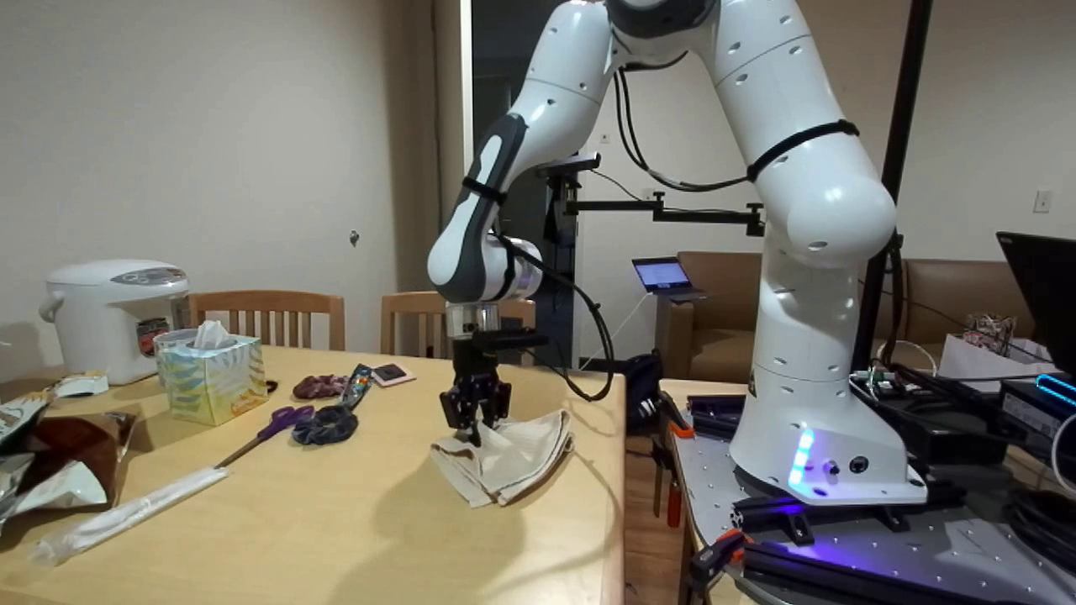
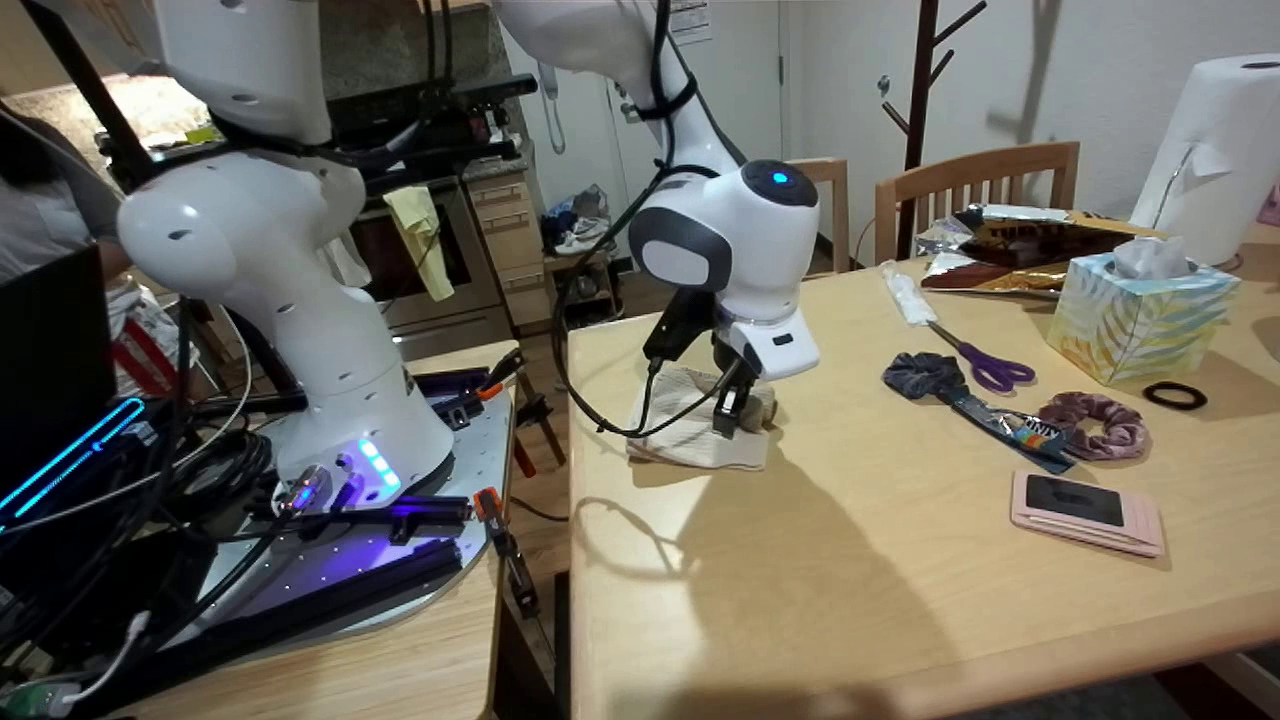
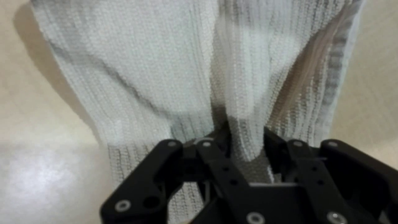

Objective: Wipe the table with the towel

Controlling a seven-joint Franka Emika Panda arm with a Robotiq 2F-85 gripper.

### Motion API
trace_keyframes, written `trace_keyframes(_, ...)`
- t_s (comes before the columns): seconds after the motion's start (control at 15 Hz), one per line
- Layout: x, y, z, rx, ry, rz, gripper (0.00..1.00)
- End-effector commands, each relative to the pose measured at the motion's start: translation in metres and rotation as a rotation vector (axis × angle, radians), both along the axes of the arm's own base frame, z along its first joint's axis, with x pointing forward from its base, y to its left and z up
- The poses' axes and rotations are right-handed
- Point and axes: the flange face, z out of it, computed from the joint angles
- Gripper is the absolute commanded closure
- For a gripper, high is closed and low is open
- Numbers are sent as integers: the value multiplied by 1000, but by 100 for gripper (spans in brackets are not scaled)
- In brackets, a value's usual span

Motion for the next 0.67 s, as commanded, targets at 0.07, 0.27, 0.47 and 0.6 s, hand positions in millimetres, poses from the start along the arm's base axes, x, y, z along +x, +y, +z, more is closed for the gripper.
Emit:
trace_keyframes(0.07,19,24,10,19,-73,98,95)
trace_keyframes(0.27,69,87,24,23,-138,244,95)
trace_keyframes(0.47,119,150,36,25,-165,374,95)
trace_keyframes(0.6,141,166,34,40,-146,420,95)
